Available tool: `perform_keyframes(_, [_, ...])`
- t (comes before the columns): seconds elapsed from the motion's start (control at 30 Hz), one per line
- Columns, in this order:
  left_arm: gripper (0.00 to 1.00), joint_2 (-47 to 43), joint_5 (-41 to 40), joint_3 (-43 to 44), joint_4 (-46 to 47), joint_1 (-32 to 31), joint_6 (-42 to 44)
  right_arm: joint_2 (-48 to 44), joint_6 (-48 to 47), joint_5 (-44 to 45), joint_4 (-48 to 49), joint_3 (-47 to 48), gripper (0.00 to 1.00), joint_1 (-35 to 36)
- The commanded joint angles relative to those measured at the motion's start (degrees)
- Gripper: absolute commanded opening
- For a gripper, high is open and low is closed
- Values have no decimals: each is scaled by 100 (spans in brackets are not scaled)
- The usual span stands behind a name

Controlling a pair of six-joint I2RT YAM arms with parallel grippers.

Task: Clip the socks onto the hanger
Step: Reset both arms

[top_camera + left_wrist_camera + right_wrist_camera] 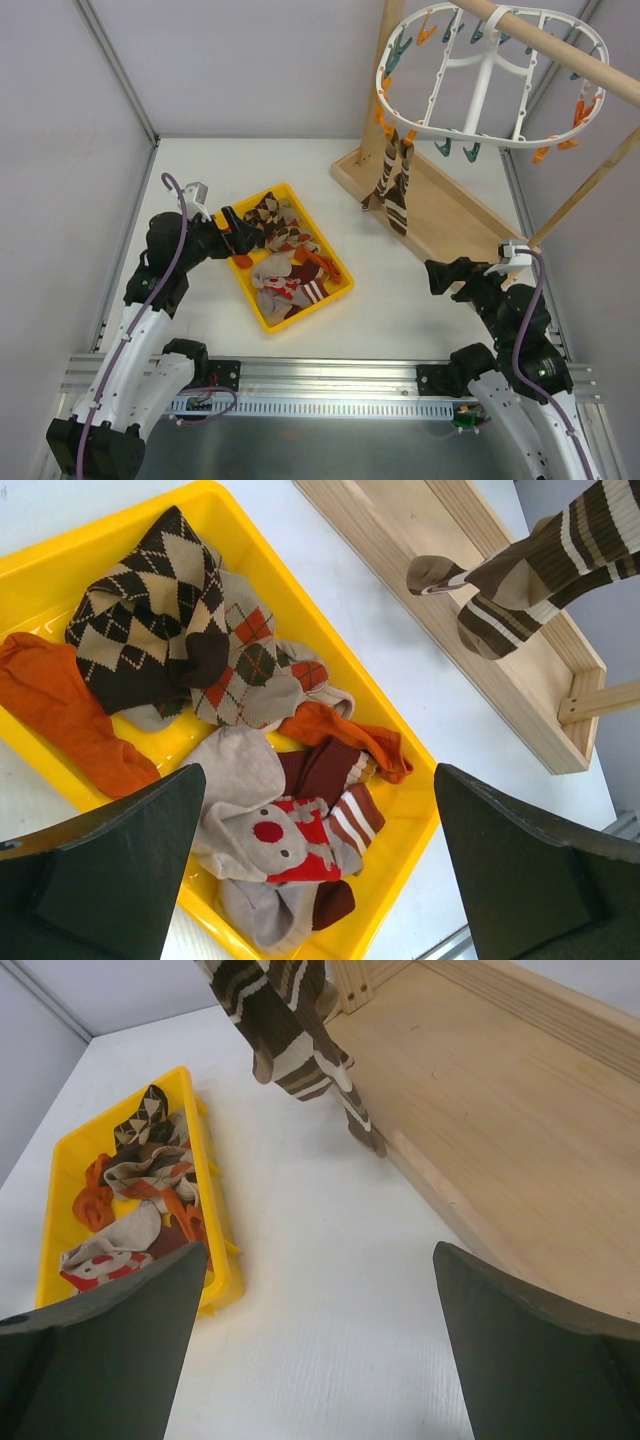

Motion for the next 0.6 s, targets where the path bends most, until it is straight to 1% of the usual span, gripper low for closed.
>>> perform_keyframes(0.0, [99,47,-11,226,169,-21,135,108,-37,210,246,296,100,-24])
perform_keyframes(0.03, [99,74,-2,244,169,-21,126,125,-55,254,254,314,100,-24])
perform_keyframes(0.07, [99,91,7,261,169,-21,117,151,-55,307,237,340,97,-24])
perform_keyframes(0.37, [99,513,472,683,177,-21,144,380,-388,246,193,595,97,-16])
perform_keyframes(0.5, [98,741,841,885,248,-30,91,485,-547,44,280,656,97,-24])
perform_keyframes(0.57, [98,786,807,921,283,-65,91,582,-582,-114,325,752,97,-24])
